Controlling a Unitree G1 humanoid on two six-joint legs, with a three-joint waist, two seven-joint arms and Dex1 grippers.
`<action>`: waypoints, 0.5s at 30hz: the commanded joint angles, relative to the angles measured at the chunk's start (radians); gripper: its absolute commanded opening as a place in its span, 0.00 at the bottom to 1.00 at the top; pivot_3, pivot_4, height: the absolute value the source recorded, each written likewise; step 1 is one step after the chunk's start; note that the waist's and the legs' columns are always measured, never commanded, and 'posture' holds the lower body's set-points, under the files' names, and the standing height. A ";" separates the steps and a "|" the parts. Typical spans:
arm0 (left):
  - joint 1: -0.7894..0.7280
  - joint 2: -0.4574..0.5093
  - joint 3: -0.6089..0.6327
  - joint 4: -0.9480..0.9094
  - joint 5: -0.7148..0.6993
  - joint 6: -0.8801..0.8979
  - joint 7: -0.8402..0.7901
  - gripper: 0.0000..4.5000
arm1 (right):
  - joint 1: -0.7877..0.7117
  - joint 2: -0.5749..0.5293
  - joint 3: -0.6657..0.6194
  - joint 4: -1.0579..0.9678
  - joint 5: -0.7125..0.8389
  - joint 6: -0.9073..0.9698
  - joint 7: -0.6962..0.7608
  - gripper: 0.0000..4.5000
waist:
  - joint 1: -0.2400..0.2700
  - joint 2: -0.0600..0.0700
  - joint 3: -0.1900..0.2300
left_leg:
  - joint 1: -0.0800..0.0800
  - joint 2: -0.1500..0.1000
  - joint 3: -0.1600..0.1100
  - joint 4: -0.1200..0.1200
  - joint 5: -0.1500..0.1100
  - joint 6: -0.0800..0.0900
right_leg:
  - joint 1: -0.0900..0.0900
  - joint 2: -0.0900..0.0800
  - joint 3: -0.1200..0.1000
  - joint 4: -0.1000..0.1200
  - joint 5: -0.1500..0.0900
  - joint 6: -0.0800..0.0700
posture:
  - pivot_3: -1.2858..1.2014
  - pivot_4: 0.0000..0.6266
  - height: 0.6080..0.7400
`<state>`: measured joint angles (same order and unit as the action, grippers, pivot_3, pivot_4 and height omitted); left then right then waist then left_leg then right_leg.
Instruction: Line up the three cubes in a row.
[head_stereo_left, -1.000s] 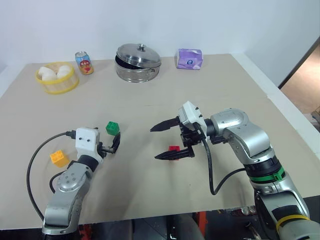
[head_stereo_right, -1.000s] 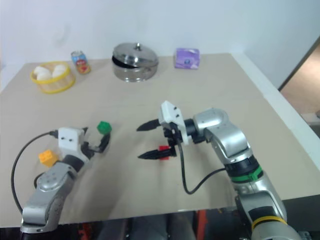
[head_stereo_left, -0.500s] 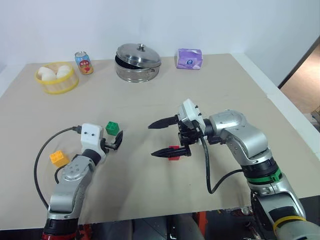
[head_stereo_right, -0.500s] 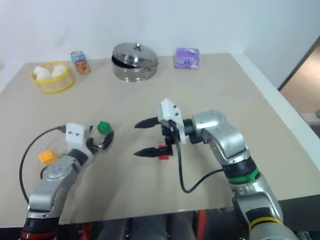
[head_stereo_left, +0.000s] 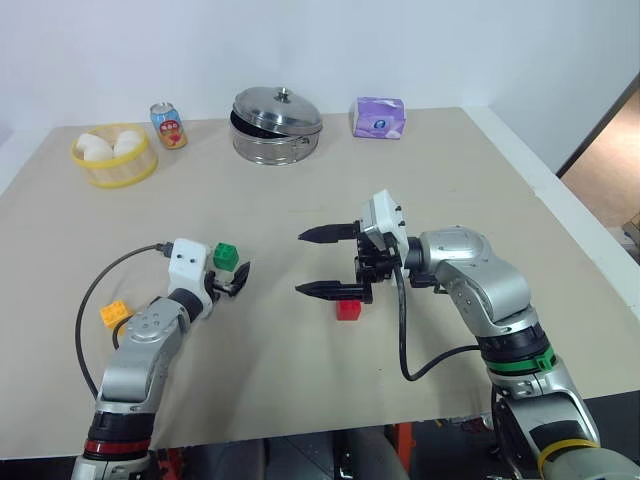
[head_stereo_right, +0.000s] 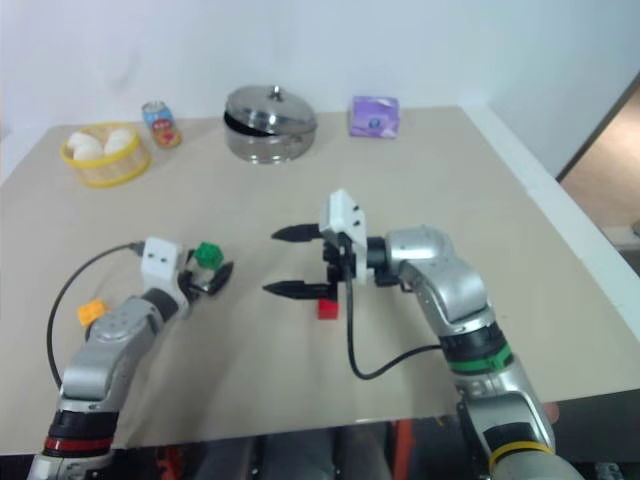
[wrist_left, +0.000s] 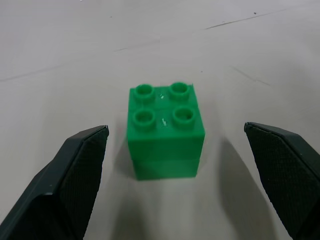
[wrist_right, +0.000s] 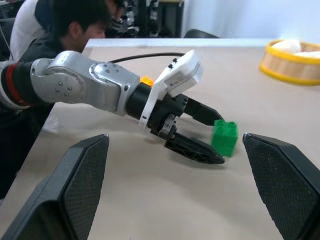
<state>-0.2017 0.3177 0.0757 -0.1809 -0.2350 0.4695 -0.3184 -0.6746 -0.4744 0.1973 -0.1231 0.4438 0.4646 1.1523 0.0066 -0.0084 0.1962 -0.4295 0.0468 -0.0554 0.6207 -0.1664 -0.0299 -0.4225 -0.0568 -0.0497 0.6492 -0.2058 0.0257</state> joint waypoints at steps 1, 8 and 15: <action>-0.052 0.021 -0.005 0.024 0.005 -0.032 -0.034 0.88 | 0.009 -0.005 -0.022 -0.006 -0.005 -0.031 -0.010 1.00 | 0.000 0.000 0.000 | 0.000 0.000 0.000 0.000 0.000 0.000 | 0.000 0.000 0.001 0.000 0.000 0.000 | 0.52 0.24 1.00; -0.074 0.018 -0.009 0.046 0.012 -0.026 -0.036 0.37 | 0.010 -0.010 -0.015 -0.002 -0.023 -0.050 -0.011 1.00 | 0.000 0.000 0.000 | 0.000 0.000 0.000 0.000 0.000 0.000 | 0.000 0.000 0.001 0.000 0.000 0.000 | 0.52 0.24 1.00; -0.082 0.032 -0.014 0.047 0.023 -0.035 -0.054 0.31 | 0.006 -0.010 -0.014 0.000 -0.031 -0.058 -0.011 1.00 | 0.000 0.000 0.000 | 0.000 0.000 0.000 0.000 0.000 0.000 | 0.000 0.000 0.001 0.000 0.000 0.000 | 0.52 0.24 1.00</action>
<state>-0.2629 0.3272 0.0602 -0.1214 -0.2233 0.4586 -0.3569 -0.6491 -0.4825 0.1936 -0.1127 0.4146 0.4262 1.1444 0.0065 -0.0084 0.1962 -0.4294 0.0467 -0.0552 0.6202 -0.1661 -0.0305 -0.4225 -0.0567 -0.0488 0.6492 -0.2055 0.0262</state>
